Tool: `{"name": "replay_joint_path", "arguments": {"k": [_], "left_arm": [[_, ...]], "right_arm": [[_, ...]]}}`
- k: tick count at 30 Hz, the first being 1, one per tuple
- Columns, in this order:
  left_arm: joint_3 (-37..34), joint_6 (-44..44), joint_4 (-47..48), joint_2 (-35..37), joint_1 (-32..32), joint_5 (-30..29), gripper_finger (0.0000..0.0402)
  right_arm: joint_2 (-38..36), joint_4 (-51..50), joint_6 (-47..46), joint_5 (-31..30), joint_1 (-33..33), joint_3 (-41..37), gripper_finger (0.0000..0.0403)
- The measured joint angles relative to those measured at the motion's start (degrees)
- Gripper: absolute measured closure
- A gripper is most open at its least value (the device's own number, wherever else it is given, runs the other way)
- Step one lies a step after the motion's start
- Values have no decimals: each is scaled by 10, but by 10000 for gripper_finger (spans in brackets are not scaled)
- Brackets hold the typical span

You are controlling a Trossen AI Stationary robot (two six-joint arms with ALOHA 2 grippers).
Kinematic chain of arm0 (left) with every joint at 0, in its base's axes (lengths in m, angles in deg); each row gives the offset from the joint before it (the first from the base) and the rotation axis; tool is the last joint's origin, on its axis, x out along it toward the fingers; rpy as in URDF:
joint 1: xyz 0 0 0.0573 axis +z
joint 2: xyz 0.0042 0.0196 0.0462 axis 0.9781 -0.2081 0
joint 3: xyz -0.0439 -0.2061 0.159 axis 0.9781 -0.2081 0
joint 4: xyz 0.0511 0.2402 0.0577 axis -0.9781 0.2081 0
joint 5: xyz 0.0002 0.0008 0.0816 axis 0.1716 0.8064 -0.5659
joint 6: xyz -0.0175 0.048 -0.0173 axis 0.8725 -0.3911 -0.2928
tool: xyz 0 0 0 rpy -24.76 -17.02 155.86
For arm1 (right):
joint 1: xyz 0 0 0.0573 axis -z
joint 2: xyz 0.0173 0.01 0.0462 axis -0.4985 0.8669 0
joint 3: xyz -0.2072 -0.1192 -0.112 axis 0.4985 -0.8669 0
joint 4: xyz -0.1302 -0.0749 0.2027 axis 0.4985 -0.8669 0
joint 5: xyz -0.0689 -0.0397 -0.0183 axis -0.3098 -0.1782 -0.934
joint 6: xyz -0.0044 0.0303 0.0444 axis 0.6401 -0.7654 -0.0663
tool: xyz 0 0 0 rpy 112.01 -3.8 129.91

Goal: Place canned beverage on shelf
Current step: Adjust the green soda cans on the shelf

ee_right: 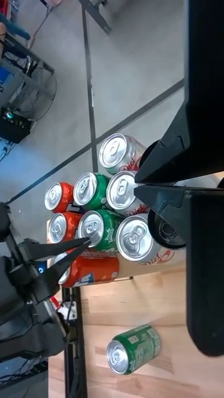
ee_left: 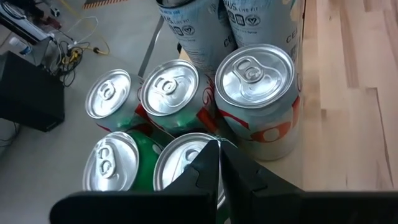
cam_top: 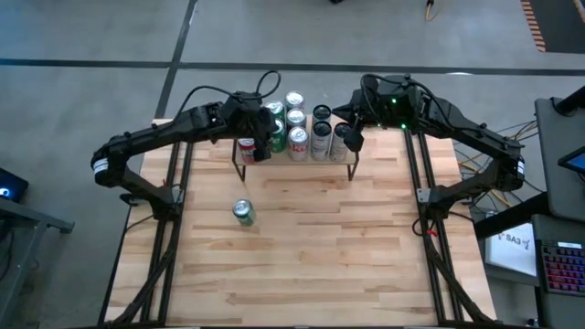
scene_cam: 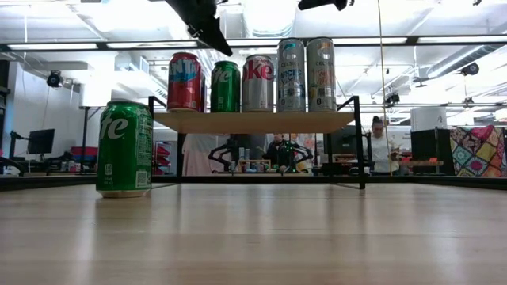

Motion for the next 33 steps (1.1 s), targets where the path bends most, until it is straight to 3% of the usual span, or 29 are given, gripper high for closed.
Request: {"name": "replay_joint_path", "arguments": {"k": [5, 12, 33], "left_arm": [[0, 0, 0, -14, 0, -5, 402], [0, 1, 0, -19, 0, -65, 402], [0, 9, 6, -2, -3, -74, 402]], "right_arm": [[0, 0, 2, 0, 0, 0, 394], [0, 0, 6, 0, 0, 0, 394], [0, -10, 8, 0, 0, 0, 394]]}}
